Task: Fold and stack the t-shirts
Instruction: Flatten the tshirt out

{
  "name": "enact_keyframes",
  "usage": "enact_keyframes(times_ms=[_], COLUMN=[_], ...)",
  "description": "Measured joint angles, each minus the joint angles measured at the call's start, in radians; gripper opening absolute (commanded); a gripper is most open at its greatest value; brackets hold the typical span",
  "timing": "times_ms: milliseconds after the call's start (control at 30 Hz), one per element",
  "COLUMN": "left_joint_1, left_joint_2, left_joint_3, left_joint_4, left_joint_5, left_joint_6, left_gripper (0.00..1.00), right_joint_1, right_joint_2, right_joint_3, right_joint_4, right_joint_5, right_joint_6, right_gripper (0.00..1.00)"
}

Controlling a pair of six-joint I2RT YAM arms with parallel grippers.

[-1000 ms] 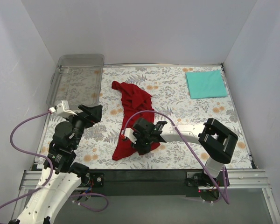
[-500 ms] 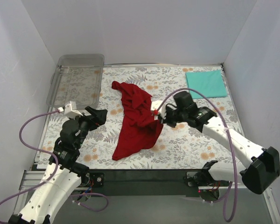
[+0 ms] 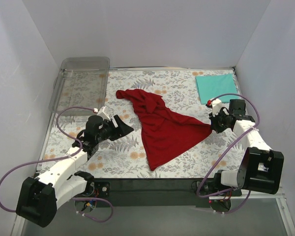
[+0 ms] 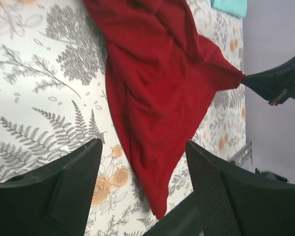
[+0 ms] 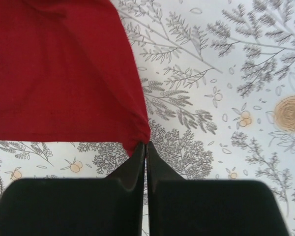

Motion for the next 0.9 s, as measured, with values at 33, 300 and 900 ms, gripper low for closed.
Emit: enact_keyframes(times_ms=[33,300,900], left_joint_1=[-0.003,-0.104,-0.334], left_joint_2=[0.015,0.181,0.708], left_joint_3=[-0.006,-0.004,0.233], left_joint_4=[0.017,0.092,0.164], left_joint_5=[0.016,0.023,-0.114], left_joint_6=[-0.006,-0.044,-0.110], left_gripper=[0.63,0.59,0.00], right_joint_1=[-0.004,-0.022,-0.023], right_joint_2=[0.000,0.011,0.013], right_joint_3=[-0.011,-0.053,-0.053], right_joint_4=[0.001,0.003,0.008], right_joint_5=[0.000,-0.030,-0.082], right_joint_6=[-0.001,-0.004,-0.003], right_gripper=[0.01,0.01,0.01])
